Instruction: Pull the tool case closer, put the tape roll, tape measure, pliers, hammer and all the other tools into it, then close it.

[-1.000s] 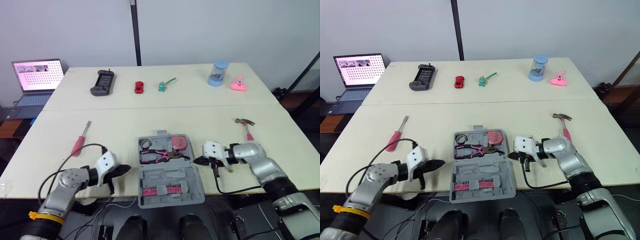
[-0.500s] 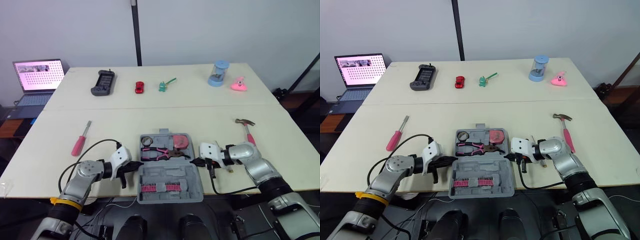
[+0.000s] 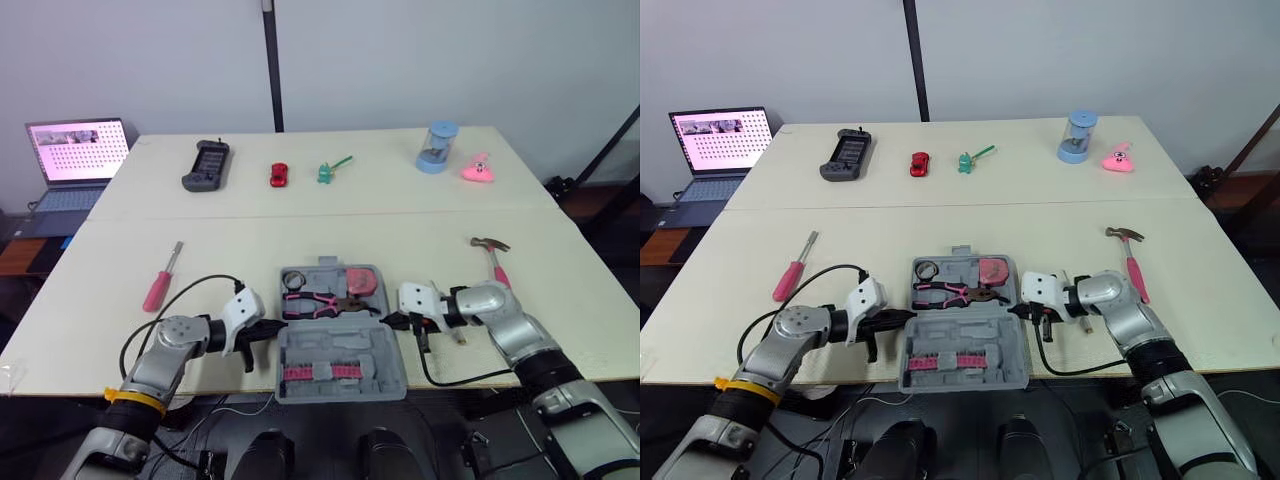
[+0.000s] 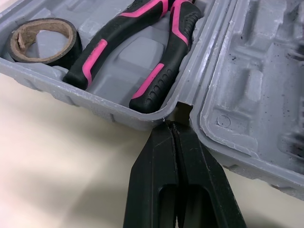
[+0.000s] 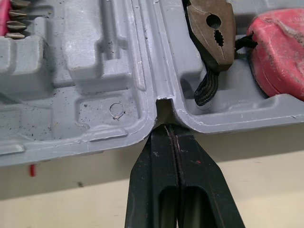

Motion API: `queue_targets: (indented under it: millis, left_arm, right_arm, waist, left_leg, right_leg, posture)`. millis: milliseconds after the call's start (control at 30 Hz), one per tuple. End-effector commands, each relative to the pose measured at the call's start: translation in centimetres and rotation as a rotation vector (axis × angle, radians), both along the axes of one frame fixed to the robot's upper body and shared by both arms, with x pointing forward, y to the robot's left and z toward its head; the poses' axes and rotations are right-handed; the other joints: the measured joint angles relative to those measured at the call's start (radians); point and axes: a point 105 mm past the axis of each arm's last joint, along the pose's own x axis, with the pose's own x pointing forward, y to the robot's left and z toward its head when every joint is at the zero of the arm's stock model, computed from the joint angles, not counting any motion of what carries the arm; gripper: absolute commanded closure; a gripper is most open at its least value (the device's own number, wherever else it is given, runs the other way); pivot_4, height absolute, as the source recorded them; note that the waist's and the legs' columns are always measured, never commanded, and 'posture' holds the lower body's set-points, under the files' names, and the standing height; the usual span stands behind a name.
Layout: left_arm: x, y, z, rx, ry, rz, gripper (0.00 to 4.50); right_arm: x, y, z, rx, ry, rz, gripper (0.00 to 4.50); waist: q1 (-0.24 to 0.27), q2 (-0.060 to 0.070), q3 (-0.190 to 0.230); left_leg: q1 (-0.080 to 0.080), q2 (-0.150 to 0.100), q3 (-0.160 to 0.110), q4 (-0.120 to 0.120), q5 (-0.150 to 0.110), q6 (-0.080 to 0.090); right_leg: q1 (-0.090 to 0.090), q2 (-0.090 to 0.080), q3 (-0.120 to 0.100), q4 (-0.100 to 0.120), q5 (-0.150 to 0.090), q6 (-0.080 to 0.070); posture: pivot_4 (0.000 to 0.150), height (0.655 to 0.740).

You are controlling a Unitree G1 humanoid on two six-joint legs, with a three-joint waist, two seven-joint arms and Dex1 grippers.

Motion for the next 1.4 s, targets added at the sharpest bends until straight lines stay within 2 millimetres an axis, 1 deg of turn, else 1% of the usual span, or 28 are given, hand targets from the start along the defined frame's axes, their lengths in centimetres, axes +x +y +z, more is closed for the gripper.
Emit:
queue_targets:
  millis: [33, 133, 233, 300, 567, 767, 1033, 1167, 1400]
  left_arm:
    - [1.3, -1.3, 1.5, -0.006, -0.072, -0.019, 4.45]
    - [2.1, -1.4, 1.9, -0.014, -0.087, -0.009, 4.45]
    - [3.3, -1.4, 2.5, -0.010, -0.095, 0.008, 4.45]
    - [3.9, -1.3, 2.6, -0.006, -0.095, 0.018, 4.45]
    - [4.5, -1.3, 2.6, 0.000, -0.102, 0.019, 4.45]
    - [4.8, -1.6, 2.9, -0.008, -0.106, 0.019, 4.45]
    - [4.3, -2.5, 2.4, -0.022, -0.098, -0.002, 4.45]
    - [4.4, -3.0, 2.5, -0.033, -0.103, -0.004, 4.45]
    - [4.5, -3.4, 2.6, -0.039, -0.103, -0.010, 4.45]
  right_arm:
    - [1.2, 1.8, 1.0, 0.023, -0.059, 0.031, 4.50]
    - [1.7, 1.9, 0.9, 0.016, -0.064, 0.026, 4.50]
    - [2.7, 2.0, 0.8, 0.002, -0.076, 0.003, 4.50]
    - [3.1, 2.0, 0.7, -0.005, -0.081, -0.005, 4.50]
    - [3.9, 1.8, 0.6, -0.021, -0.090, -0.028, 4.50]
    - [3.8, 1.5, 0.2, -0.028, -0.078, -0.031, 4.50]
    - [2.7, 0.9, -0.3, -0.038, -0.040, -0.008, 4.50]
    - [2.4, 0.3, -0.4, -0.052, -0.023, -0.015, 4.50]
    - [2.3, -0.2, -0.4, -0.063, -0.020, -0.034, 4.50]
  waist:
    - [0.000, 0.000, 0.000]
    - [-0.001, 0.000, 0.000]
    - [-0.002, 0.000, 0.000]
    - [-0.003, 0.000, 0.000]
    - [-0.006, 0.000, 0.000]
    - [-0.005, -0.001, 0.000]
    - [0.001, -0.001, 0.000]
    - [0.003, -0.001, 0.000]
    - [0.003, -0.001, 0.000]
  left_leg:
    - [0.000, 0.000, 0.000, 0.000, 0.000, 0.000]
    - [0.000, 0.000, 0.000, 0.000, 0.000, 0.000]
    - [0.000, -0.001, 0.000, 0.000, 0.000, -0.001]
    - [0.000, -0.001, 0.000, 0.000, 0.001, -0.001]
    - [0.000, -0.001, 0.000, 0.000, 0.001, -0.002]
    - [0.000, -0.001, 0.000, 0.000, 0.001, -0.002]
    - [0.000, -0.001, -0.001, 0.000, 0.001, -0.002]
    - [0.000, -0.002, -0.001, 0.000, 0.001, -0.002]
    - [0.000, -0.002, -0.001, 0.000, 0.001, -0.002]
  right_leg:
    - [0.000, 0.000, 0.000, 0.000, 0.000, 0.000]
    - [0.000, 0.000, 0.000, 0.000, 0.000, 0.000]
    - [0.000, 0.000, 0.000, 0.000, 0.000, 0.000]
    - [0.000, 0.000, 0.000, 0.001, 0.000, 0.000]
    - [-0.001, 0.000, 0.000, 0.001, 0.000, 0.000]
    - [-0.001, 0.000, 0.000, 0.002, 0.000, 0.000]
    - [0.000, 0.000, 0.000, 0.002, 0.000, 0.000]
    - [0.000, 0.000, 0.000, 0.002, 0.000, 0.000]
    - [0.000, 0.000, 0.000, 0.002, 0.000, 0.000]
  posture:
    - [0.150, 0.6753]
    - [0.150, 0.6753]
    - [0.150, 0.6753]
    - [0.150, 0.6753]
    - [0.150, 0.6753]
    - [0.150, 0.6753]
    - [0.150, 0.6753]
    - [0.150, 0.6753]
    - [0.150, 0.6753]
